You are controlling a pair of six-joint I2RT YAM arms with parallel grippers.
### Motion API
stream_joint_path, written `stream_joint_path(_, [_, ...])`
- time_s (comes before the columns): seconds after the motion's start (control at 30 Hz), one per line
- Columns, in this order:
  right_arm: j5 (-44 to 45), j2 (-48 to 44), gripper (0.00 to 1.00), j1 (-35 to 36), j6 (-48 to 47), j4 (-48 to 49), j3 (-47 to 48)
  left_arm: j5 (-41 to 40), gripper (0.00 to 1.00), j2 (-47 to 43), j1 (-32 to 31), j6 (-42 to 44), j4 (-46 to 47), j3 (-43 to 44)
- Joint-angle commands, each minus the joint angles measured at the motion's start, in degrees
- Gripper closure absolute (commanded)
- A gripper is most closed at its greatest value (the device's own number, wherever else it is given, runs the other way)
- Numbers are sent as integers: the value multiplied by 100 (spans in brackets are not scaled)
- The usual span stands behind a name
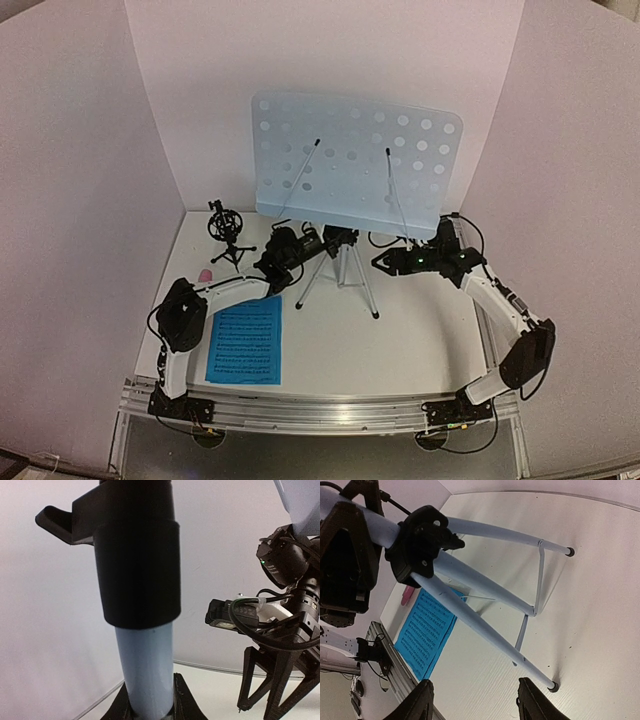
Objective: Set up the instrument practice props
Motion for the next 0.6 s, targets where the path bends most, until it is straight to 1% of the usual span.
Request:
stream_joint_path(0.0, [86, 52, 44, 110, -235, -21, 313, -698, 100, 485, 175, 1827, 647, 551])
stream_joint_path(0.13, [69, 132, 44, 107, -258, -19, 376, -938, 100, 739, 237, 1873, 418, 991])
stream_joint_path(0.23, [109, 326, 43, 69, 21, -52, 512, -1159, 100, 814, 256, 1797, 102, 1194])
stream_joint_path(0.33, [28, 660, 43, -35, 468, -74, 803, -1118, 100, 666, 259, 1527, -294, 1148])
stream_joint_path(0.43, [-151, 1010, 43, -55, 655, -115, 1216, -1027, 100, 471, 251, 1240, -739, 1069])
stream_joint_path(0.57, [-447, 1404, 44, -102, 1057, -181, 1783, -986, 100, 272, 227, 1046, -1401, 1176])
